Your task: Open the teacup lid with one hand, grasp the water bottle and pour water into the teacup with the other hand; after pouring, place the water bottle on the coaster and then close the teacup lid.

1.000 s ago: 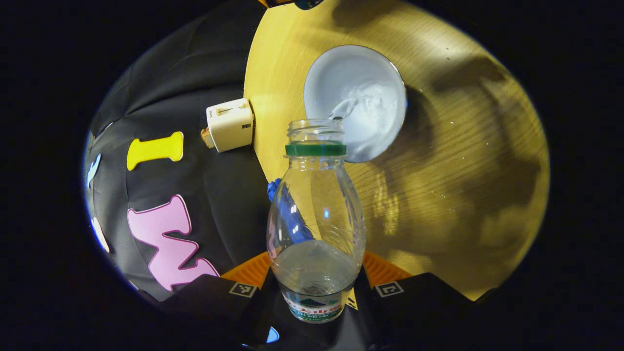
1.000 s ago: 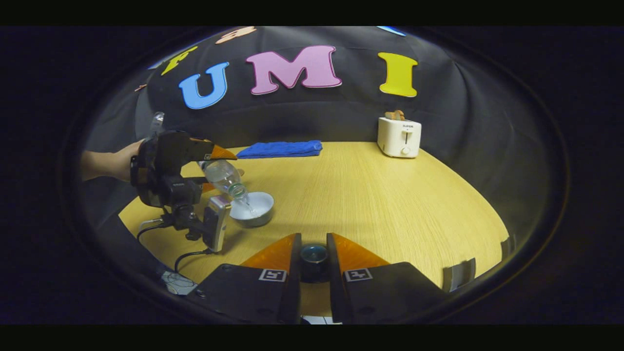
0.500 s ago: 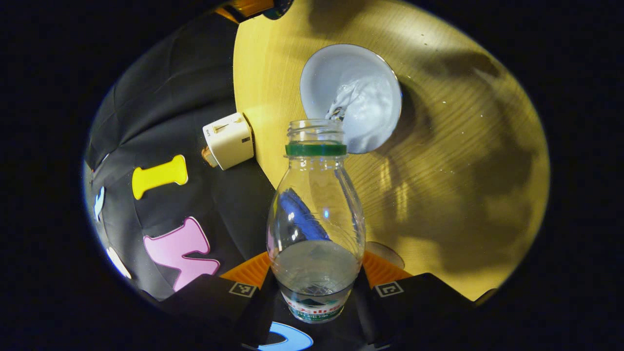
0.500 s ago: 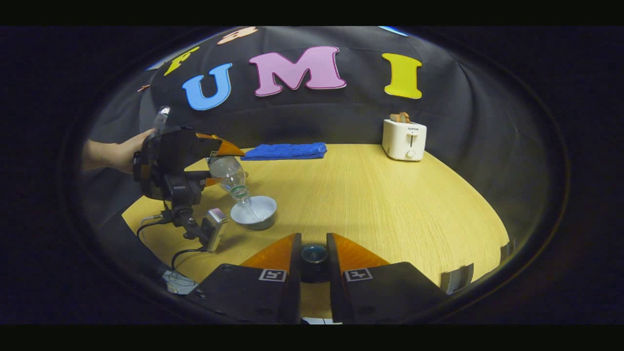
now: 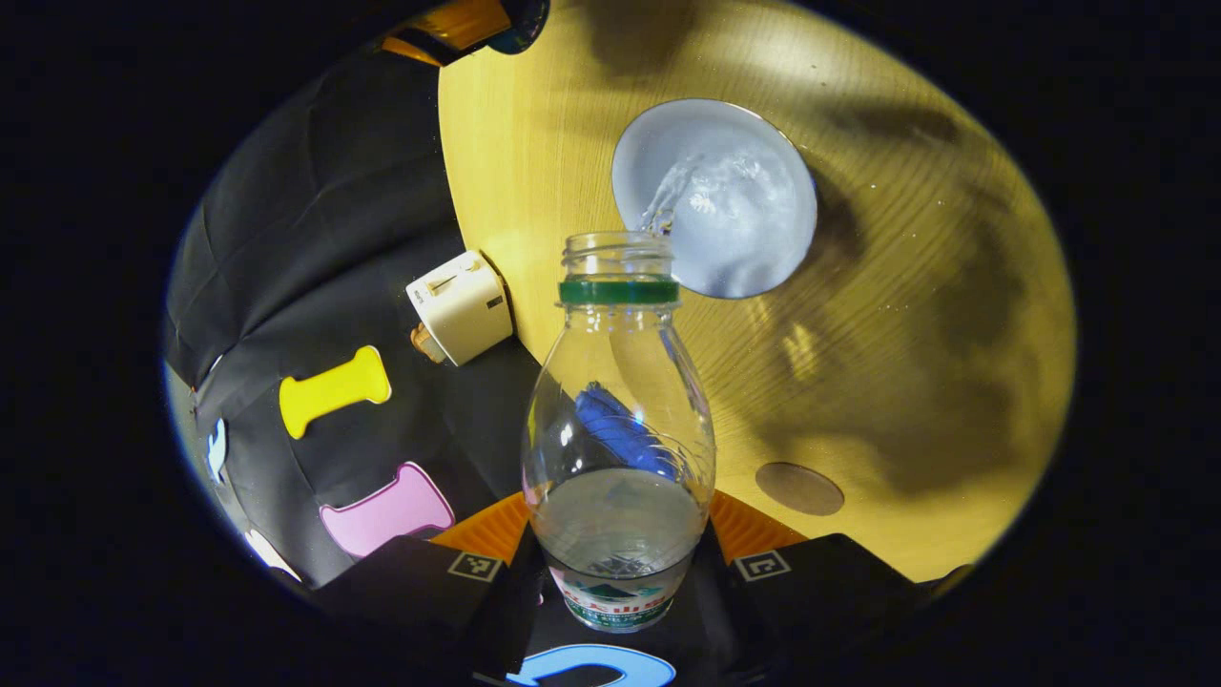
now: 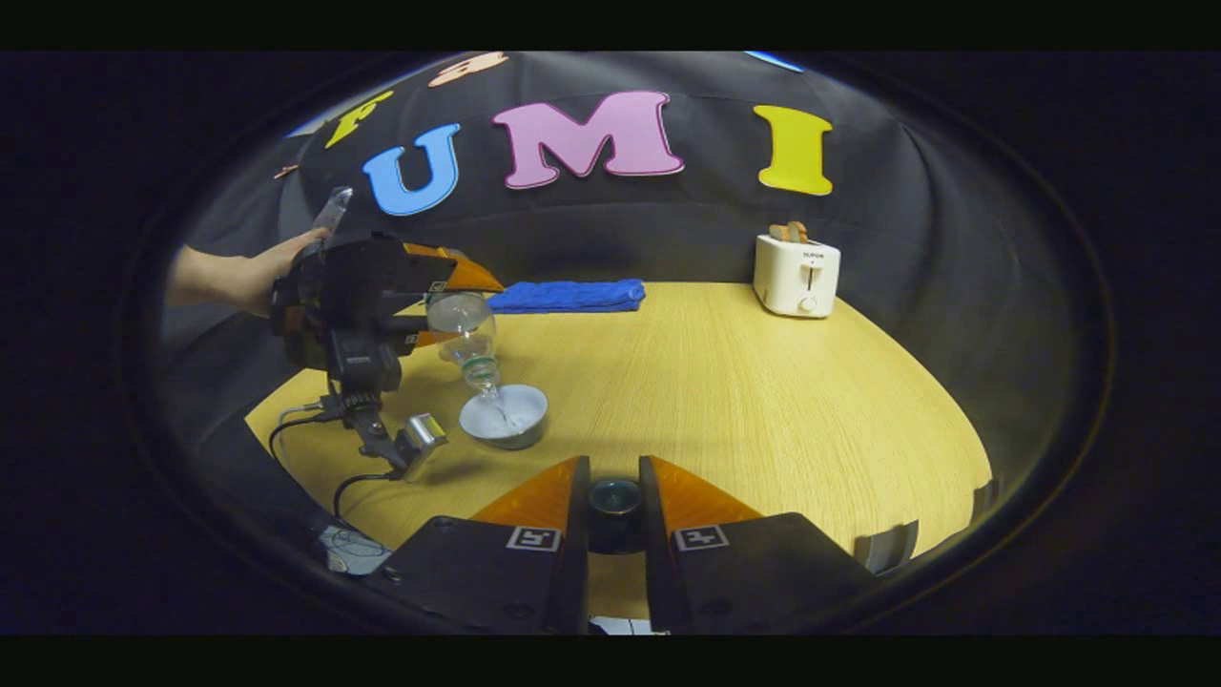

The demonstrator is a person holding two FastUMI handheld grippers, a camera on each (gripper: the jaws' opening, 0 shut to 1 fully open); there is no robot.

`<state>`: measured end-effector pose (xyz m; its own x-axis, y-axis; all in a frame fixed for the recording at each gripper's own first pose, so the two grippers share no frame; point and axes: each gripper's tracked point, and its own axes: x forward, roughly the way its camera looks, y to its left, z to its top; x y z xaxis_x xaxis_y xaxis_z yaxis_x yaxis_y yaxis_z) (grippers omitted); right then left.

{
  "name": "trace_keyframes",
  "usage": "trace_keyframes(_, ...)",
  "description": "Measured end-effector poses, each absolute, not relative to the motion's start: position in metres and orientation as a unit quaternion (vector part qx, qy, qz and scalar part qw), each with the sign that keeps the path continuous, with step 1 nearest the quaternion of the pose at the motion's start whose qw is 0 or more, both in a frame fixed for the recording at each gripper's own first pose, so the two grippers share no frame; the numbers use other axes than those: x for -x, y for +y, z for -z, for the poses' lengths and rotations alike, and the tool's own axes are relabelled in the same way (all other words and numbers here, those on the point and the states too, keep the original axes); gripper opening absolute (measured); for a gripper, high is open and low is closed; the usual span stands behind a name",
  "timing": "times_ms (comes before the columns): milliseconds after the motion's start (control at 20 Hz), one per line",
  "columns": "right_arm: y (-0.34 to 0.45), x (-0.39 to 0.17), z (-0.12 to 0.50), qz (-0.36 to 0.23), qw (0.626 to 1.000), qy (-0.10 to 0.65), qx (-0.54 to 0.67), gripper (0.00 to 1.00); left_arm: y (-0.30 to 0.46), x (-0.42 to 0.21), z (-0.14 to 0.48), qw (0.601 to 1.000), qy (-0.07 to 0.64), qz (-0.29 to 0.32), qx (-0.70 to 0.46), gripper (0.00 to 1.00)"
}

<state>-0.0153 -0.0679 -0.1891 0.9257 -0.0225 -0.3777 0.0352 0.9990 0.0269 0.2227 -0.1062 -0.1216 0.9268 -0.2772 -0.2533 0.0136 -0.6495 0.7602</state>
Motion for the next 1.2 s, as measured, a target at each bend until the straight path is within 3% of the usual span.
trace_keyframes(750,-0.066,0.007,0.169,0.005,0.982,0.190,-0.015,0.28,-0.116,-0.238,0.077,0.350,-0.103,0.177,-0.914,0.74)
trace_keyframes(1200,-0.064,0.001,0.153,0.007,0.983,0.185,-0.013,0.28,-0.110,-0.237,0.068,0.350,-0.101,0.178,-0.914,0.74)
